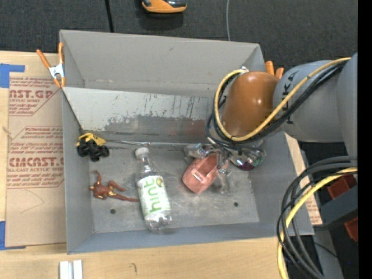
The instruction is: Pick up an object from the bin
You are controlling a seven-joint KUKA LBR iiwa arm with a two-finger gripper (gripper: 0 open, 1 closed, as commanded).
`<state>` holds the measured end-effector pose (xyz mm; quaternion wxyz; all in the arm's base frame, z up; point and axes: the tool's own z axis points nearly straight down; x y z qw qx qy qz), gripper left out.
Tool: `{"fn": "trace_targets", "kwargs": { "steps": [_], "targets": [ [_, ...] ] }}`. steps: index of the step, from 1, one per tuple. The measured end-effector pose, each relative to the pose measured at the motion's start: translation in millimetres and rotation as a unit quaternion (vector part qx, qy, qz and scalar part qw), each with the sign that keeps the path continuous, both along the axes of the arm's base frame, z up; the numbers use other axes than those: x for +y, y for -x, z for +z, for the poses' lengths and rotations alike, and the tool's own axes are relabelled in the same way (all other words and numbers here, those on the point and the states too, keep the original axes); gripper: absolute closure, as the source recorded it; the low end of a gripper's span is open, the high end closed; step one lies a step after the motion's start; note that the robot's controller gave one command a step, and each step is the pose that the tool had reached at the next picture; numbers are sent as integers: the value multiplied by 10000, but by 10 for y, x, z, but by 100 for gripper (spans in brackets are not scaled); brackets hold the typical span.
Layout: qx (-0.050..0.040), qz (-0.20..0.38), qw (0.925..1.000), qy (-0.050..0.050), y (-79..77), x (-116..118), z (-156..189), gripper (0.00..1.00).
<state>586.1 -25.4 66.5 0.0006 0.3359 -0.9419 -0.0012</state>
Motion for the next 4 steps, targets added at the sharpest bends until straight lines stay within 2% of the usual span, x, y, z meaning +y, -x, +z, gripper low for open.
{"fn": "trace_targets", "kwargs": {
  "steps": [1,4],
  "targets": [
    [-24,591,9982,11,-58,67,40,100],
    [16,589,9983,3,-31,75,196,100]
  ]
}}
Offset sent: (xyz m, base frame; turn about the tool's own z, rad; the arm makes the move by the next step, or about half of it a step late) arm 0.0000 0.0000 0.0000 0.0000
